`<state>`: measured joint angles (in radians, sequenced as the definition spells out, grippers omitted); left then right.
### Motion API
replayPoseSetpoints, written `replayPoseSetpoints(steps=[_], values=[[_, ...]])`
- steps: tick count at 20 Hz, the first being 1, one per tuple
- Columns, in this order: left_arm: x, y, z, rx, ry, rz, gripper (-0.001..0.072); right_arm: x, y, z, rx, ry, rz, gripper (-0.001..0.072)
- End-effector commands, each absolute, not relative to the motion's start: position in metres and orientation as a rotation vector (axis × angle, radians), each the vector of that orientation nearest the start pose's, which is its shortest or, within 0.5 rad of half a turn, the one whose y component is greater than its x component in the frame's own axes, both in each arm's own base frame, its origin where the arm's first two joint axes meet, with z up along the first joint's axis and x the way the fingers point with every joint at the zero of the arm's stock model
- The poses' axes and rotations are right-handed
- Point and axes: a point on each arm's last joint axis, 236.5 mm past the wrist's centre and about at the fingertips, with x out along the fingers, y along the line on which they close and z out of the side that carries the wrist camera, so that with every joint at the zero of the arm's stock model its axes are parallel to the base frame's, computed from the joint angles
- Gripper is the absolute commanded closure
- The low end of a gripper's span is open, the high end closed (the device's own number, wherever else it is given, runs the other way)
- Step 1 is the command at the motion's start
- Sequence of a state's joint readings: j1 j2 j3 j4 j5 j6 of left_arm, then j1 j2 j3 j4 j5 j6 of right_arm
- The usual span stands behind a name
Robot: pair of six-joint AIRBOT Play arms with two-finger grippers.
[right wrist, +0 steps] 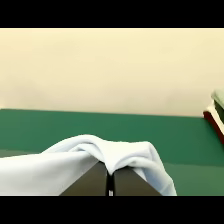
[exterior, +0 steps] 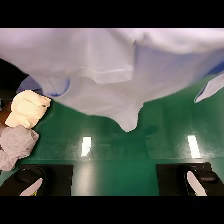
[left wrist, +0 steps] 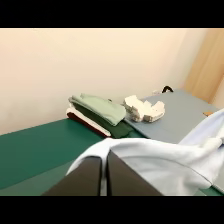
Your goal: Fold the shirts.
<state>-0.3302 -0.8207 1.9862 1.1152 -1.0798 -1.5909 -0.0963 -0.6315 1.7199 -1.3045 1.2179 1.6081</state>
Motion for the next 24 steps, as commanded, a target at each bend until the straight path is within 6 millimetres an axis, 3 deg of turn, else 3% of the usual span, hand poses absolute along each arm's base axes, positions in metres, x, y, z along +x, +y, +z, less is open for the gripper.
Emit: replayPoseSetpoints(steps=[1,5,7,9,13,16,18,21,23,24], values=[[0.186,-0.163,0.544,-0.206,-0.018,-0.745,0.0681,0.237,0.032,0.422,0.212,0.356,0.11,0.0701],[0.22,-0.171,0.485,-0.142,0.2,-0.708,0.0681,0.259,0.032,0.328,0.244,0.814,0.09,0.0701],[0.255,-0.166,0.432,-0.081,0.378,-0.629,0.0681,0.271,0.029,0.294,0.249,0.976,0.083,0.0701],[0.293,-0.162,0.366,-0.022,0.592,-0.55,0.0681,0.295,0.038,0.267,0.278,1.073,0.123,0.0701],[0.379,-0.181,0.256,0.041,0.807,-0.503,0.068,0.362,0.043,0.188,0.315,1.193,0.167,0.0699],[0.45,-0.199,0.187,0.016,0.85,-0.467,0.068,0.427,0.039,0.127,0.352,1.134,0.154,0.0699],[0.487,-0.209,0.143,0.001,0.865,-0.446,0.068,0.457,0.032,0.092,0.382,1.092,0.116,0.0698],[0.518,-0.217,0.096,-0.021,0.882,-0.422,0.068,0.484,0.024,0.061,0.406,1.034,0.072,0.0698],[0.529,-0.218,0.093,-0.04,0.853,-0.407,0.0677,0.502,0.018,0.066,0.41,0.951,0.053,0.0698],[0.534,-0.218,0.101,-0.046,0.823,-0.4,0.0447,0.51,0.015,0.076,0.41,0.898,0.046,0.0697]])
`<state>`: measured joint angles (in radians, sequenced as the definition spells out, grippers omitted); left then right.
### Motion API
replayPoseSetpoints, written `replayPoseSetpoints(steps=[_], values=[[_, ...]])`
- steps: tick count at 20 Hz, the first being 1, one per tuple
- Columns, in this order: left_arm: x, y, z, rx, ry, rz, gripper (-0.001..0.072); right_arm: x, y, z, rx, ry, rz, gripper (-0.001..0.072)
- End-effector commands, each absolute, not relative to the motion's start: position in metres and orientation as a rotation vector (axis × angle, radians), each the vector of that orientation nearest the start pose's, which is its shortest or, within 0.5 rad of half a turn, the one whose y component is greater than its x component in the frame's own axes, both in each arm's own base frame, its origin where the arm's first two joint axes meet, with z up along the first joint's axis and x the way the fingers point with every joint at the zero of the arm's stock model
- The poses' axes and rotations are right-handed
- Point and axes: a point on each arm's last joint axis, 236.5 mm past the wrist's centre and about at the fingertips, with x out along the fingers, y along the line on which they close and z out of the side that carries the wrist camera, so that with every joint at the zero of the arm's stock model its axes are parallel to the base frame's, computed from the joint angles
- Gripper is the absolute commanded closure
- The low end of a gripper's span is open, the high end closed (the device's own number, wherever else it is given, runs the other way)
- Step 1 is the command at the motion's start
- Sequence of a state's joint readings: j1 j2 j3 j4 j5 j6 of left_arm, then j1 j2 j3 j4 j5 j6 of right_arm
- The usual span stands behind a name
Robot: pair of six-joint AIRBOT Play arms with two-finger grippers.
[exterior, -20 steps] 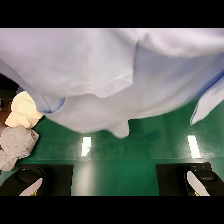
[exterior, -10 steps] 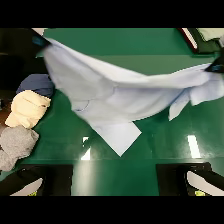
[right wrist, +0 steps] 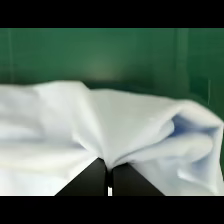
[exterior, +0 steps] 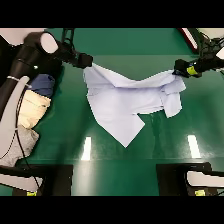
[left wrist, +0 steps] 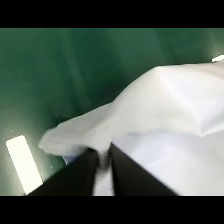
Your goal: Fold the shirts.
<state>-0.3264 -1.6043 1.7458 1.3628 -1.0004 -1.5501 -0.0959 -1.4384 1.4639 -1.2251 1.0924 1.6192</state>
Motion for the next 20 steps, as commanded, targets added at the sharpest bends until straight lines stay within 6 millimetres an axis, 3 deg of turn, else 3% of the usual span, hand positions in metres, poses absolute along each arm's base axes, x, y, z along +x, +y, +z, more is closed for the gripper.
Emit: replayPoseSetpoints(steps=[1,3,6,10,15,20], values=[[0.538,-0.217,0.109,-0.042,0.801,-0.396,0.0144,0.518,0.012,0.089,0.409,0.837,0.04,0.0648],[0.536,-0.207,0.12,-0.009,0.811,-0.368,0.0164,0.523,0.008,0.113,0.404,0.757,0.037,0.0196],[0.511,-0.186,0.115,0.033,0.948,-0.331,0.0164,0.509,0.001,0.149,0.388,0.698,0.035,0.018],[0.457,-0.166,0.065,0.061,1.228,-0.304,0.0164,0.477,0.009,0.184,0.298,0.687,0.091,0.018],[0.389,-0.193,0.001,-0.051,1.327,-0.309,0.0164,0.45,0.017,0.195,0.282,0.726,0.117,0.018],[0.323,-0.233,-0.04,-0.156,1.394,-0.375,0.0163,0.441,0.02,0.198,0.281,0.741,0.125,0.0181]])
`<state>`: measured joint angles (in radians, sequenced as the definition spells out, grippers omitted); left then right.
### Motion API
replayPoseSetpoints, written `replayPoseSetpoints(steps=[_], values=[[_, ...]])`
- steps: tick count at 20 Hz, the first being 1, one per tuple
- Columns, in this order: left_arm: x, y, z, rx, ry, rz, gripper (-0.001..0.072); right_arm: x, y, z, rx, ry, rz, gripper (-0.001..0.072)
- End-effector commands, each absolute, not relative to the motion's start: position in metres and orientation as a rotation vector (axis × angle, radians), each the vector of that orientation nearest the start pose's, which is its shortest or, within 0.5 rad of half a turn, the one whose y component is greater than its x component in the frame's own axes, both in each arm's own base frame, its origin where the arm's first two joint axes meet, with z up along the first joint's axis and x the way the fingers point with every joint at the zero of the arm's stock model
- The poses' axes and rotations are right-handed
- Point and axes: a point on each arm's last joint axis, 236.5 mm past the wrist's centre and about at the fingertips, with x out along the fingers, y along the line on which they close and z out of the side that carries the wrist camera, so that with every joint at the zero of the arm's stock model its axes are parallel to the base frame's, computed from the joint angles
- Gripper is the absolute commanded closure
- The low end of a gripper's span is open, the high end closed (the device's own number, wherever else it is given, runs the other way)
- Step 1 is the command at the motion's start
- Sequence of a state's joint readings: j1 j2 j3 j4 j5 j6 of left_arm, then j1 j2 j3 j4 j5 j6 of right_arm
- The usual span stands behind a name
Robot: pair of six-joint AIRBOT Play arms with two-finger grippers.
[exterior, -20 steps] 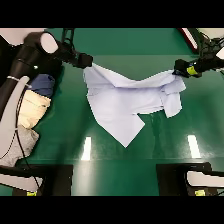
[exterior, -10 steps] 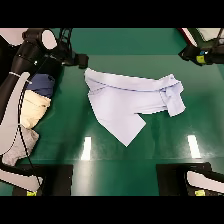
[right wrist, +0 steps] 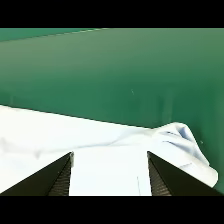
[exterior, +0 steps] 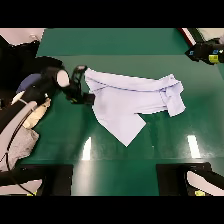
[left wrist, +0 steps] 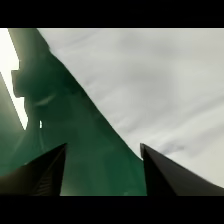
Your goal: Fold the shirts.
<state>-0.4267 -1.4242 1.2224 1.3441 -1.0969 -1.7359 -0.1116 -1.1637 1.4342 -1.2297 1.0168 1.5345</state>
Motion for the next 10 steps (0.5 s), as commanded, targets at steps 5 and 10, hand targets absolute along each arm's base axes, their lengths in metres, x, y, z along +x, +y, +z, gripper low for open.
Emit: replayPoseSetpoints(steps=[5,10], values=[[0.308,-0.249,-0.059,-0.191,1.397,-0.373,0.0164,0.433,0.023,0.189,0.279,0.793,0.135,0.018],[0.309,-0.258,-0.063,-0.267,1.415,-0.353,0.0164,0.431,0.023,0.188,0.279,0.802,0.137,0.018]])
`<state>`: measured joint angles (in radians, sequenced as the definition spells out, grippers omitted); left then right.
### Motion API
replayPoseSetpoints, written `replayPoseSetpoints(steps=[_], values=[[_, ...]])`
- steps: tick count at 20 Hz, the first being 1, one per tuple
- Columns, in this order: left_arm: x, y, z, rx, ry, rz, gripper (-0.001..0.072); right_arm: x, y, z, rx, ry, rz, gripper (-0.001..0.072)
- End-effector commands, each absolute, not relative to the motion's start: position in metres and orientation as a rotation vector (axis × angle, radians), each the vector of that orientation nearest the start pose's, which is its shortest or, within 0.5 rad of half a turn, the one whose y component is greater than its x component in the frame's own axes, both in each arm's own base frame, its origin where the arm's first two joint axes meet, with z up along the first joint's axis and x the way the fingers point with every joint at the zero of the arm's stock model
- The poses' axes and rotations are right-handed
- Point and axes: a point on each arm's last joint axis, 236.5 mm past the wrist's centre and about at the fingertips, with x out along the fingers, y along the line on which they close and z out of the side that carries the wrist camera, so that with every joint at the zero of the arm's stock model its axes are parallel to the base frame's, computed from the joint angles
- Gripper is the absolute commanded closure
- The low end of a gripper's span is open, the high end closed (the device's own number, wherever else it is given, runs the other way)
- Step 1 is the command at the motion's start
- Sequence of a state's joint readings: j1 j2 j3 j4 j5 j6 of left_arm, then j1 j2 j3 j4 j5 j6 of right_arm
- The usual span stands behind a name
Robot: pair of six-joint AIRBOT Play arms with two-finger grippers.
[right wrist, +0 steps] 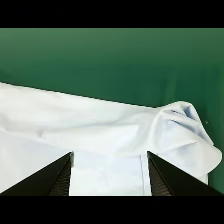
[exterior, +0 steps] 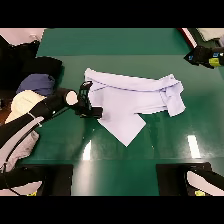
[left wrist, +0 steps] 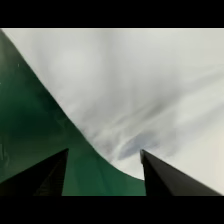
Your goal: Fold the shirts.
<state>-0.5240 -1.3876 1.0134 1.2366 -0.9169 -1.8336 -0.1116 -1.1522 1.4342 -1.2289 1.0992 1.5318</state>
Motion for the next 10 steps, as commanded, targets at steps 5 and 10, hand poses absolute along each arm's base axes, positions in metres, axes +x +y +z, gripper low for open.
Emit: replayPoseSetpoints(steps=[5,10], values=[[0.3062,-0.263,-0.0733,-0.3,1.445,-0.347,0.0164,0.4288,0.0238,0.1858,0.278,0.815,0.139,0.018],[0.3137,-0.2656,-0.0714,-0.31,1.412,-0.352,0.0687,0.422,0.0254,0.18,0.274,0.853,0.145,0.018]])
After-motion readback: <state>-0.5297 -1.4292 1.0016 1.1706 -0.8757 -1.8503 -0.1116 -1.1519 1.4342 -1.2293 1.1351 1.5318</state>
